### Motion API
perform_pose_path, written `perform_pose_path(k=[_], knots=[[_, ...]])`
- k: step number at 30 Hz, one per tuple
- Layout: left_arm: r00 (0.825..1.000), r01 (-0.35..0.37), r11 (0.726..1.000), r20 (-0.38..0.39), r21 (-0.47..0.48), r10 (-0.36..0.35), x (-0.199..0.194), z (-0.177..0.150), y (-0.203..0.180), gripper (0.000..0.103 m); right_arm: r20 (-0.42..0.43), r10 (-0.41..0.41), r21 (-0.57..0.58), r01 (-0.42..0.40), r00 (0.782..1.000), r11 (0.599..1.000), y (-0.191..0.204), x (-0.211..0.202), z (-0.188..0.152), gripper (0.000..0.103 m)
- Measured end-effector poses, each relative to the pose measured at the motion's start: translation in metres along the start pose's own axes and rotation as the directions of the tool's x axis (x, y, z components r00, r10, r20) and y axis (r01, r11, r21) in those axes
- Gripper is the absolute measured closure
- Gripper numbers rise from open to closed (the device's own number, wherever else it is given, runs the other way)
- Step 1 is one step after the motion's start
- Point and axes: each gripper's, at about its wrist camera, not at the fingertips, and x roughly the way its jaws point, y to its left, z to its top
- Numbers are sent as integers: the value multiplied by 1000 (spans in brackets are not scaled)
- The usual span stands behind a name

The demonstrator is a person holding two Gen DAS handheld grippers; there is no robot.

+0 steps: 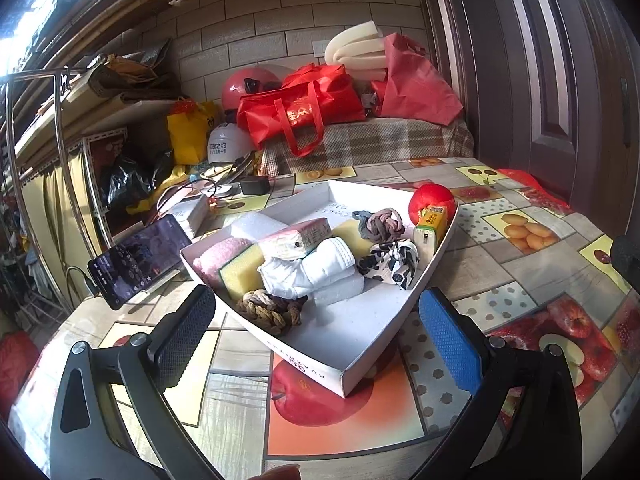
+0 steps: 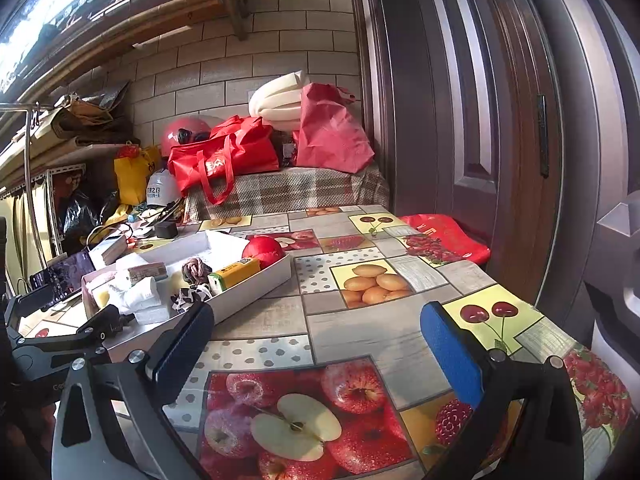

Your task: Organize soft objects

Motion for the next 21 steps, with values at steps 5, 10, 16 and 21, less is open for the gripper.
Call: perform_pose_path(k=[5,10,16,21], knots=[[1000,-1,1000,-7,-3,1,1,-1,1,0,-12,21,32,-21,1000,999,-6,1,0,0],[1000,5,1000,-19,-8,-5,3,-2,1,0,-4,2,-12,-2,1000,1000,4,-2,-1,0],[1000,4,1000,-19,-8,-4,3,-2,1,0,-10,2,-14,-2,1000,1000,5,-1,-1,0],[1000,5,1000,-20,-7,-5,4,-3,2,0,-8,5,-15,-5,1000,1000,6,0,-2,0]])
